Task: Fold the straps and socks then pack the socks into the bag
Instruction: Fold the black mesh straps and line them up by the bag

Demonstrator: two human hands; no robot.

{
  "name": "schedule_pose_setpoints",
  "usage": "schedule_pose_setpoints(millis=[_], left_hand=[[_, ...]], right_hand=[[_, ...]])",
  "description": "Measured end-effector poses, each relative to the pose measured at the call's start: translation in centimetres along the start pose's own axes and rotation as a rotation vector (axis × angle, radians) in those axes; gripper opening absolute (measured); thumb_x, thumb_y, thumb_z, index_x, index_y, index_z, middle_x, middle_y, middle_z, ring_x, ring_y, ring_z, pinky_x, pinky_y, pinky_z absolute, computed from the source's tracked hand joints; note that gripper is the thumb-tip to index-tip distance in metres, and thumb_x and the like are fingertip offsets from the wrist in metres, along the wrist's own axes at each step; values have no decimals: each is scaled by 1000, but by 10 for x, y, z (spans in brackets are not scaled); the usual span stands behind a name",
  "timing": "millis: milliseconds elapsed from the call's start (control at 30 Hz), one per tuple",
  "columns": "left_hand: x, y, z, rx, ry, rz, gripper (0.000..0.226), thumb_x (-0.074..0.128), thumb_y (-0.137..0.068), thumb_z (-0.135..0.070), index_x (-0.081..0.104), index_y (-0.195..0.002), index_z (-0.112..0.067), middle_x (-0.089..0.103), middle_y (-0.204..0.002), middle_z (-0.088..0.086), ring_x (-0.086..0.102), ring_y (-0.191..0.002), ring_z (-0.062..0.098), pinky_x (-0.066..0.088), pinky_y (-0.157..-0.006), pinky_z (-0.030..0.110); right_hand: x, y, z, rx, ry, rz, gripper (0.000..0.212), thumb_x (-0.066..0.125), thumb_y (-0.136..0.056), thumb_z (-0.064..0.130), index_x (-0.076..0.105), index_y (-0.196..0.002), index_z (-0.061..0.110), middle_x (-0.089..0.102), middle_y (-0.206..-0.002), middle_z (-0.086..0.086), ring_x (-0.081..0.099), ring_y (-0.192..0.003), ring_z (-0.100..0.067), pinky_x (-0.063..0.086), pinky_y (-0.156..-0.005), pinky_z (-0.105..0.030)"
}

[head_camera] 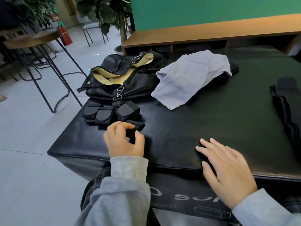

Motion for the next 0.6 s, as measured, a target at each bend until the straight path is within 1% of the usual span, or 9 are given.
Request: schedule_pose_setpoints(millis=[67, 133, 200, 267, 333, 400, 467, 533, 600], left_hand=[[-7, -1, 0, 31, 56, -59, 21, 53, -72, -27, 60, -86, -13, 48, -100, -5, 39, -93, 9, 30, -83, 9], [-14, -5, 7, 18, 66, -109, 23, 52, -73, -29, 60, -88, -13, 47, -103, -4, 40, -97, 10, 32, -88, 18], [-21, -11, 15, -10, 52, -139, 25, 53, -75, -31, 60, -89, -12, 48, -105, -2, 43, -101, 14, 32, -90, 22], [-30, -18, 24, -42, 23, -151, 24, 55, -77, -30, 61, -90, -10, 53, -106, 5, 47, -104, 20, 30, -92, 21], [-41, -24, 34, -47, -12, -175, 22, 60, -78, -23, 62, -91, -6, 56, -107, 14, 49, -106, 26, 29, -93, 20], [-50, -29, 46, -48, -36, -200, 22, 61, -78, -21, 62, -92, -3, 57, -106, 18, 49, -106, 28, 27, -96, 17], [-55, -30, 62, -89, -38, -210, 24, 60, -78, -21, 62, -92, -2, 56, -108, 19, 48, -107, 27, 27, -97, 17], [-58, -30, 73, -136, -15, -207, 24, 59, -79, -22, 61, -94, -2, 55, -111, 19, 47, -109, 25, 29, -98, 22], [-59, -28, 79, -171, 6, -189, 23, 61, -81, -18, 61, -94, 0, 54, -111, 20, 47, -111, 27, 28, -96, 17]], right_hand=[[-1, 0, 0, 3, -2, -4, 42, 35, -85, 32, 67, -111, 23, 61, -126, 5, 41, -124, -12, 29, -98, -32], [-1, 0, 0, 6, 1, -3, 43, 35, -85, 32, 67, -111, 23, 61, -126, 5, 41, -124, -12, 29, -98, -32], [-1, -1, 1, 11, 8, 5, 43, 35, -85, 32, 67, -111, 23, 61, -126, 5, 41, -124, -12, 28, -98, -32], [-1, -1, 1, 14, 22, 13, 43, 35, -85, 32, 67, -111, 23, 61, -126, 5, 41, -124, -12, 29, -98, -32], [0, 1, 2, 14, 51, 24, 45, 32, -87, 32, 66, -113, 22, 60, -127, 4, 40, -125, -13, 29, -98, -34], [2, 2, 7, 6, 110, 40, 51, 22, -94, 31, 65, -118, 19, 59, -129, 1, 42, -126, -18, 29, -99, -38], [8, -1, 16, -5, 171, 82, 65, 6, -98, 38, 63, -122, 14, 58, -131, -3, 49, -125, -24, 29, -99, -40], [15, -6, 27, -38, 210, 121, 73, 1, -98, 44, 60, -125, 10, 56, -133, -6, 52, -124, -27, 29, -99, -41], [24, -12, 40, -87, 239, 145, 76, 0, -98, 47, 60, -125, 8, 57, -132, -7, 53, -123, -28, 28, -98, -40]])
Point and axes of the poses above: each hand's wrist, its own y-axis away from the middle knuckle, its own x-axis out of the palm, z = x × y, the point moved 6 cm from there along -y, towards the middle knuckle
